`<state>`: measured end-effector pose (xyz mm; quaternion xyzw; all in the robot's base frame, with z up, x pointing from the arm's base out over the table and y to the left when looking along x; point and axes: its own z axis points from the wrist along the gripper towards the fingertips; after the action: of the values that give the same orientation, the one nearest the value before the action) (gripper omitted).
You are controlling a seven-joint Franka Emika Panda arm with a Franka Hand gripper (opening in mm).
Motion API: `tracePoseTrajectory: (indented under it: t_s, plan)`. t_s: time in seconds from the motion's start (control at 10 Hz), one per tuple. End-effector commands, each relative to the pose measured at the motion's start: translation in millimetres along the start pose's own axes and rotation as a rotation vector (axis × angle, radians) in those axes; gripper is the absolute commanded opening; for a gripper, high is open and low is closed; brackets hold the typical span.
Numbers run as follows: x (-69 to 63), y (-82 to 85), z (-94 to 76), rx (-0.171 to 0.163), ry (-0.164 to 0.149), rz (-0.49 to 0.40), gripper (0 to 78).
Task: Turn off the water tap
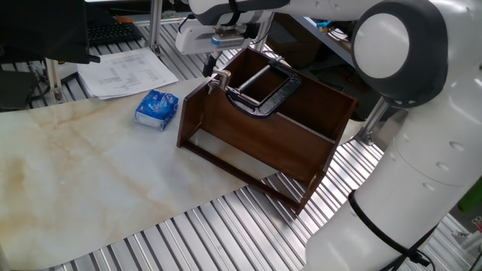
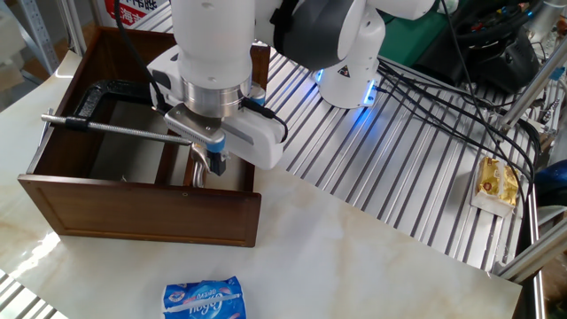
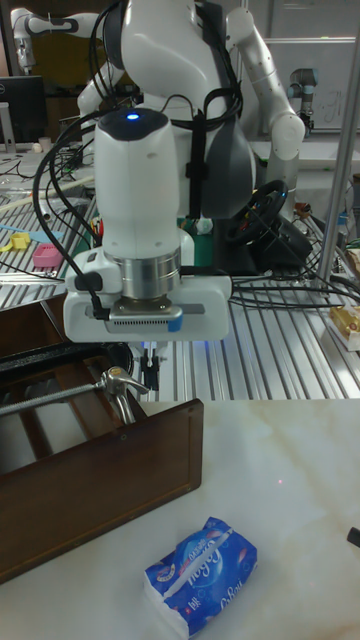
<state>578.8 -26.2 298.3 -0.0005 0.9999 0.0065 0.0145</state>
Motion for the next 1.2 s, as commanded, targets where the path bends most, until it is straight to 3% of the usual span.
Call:
tracePoseTrajectory:
  t_s: [0.1, 1.2]
  plan:
    - [-2.0, -5.4, 0.3, 0.001, -0.005, -0.005, 0.0]
    - [-8.0, -11.7, -0.9, 0.005, -0.006, -0.012, 0.0]
